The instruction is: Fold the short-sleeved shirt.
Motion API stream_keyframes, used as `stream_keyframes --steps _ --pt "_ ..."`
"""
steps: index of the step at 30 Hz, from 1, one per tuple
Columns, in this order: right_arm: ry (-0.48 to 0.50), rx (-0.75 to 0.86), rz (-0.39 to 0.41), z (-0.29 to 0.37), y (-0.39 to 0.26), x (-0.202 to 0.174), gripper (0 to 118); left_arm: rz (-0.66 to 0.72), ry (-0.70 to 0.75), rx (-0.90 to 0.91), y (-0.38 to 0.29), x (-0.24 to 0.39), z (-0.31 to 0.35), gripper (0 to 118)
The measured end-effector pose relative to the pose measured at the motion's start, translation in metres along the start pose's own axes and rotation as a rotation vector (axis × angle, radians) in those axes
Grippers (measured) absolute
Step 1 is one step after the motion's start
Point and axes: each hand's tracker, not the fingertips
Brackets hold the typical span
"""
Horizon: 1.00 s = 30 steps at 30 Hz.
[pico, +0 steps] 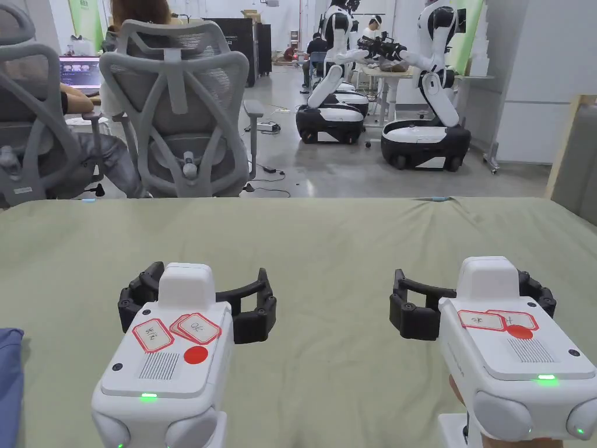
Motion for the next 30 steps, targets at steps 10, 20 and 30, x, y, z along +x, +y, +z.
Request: stream_keyframes --steps 10,20,30 --pt "0.015 0.020 -0.019 0.0029 0.0034 0.0008 118 0.003 -0.001 -0.001 -0.0014 -0.0006 0.0015 118" --pt "0.046 0.008 0.005 0.0034 0.0010 -0.0029 118 0.005 -0.007 0.004 -0.0014 -0.0005 0.0019 118" --pt "0.041 0.020 0.033 0.0023 -0.0004 -0.0070 118 0.008 -0.003 -0.002 -0.0037 -0.0019 0.0023 118"
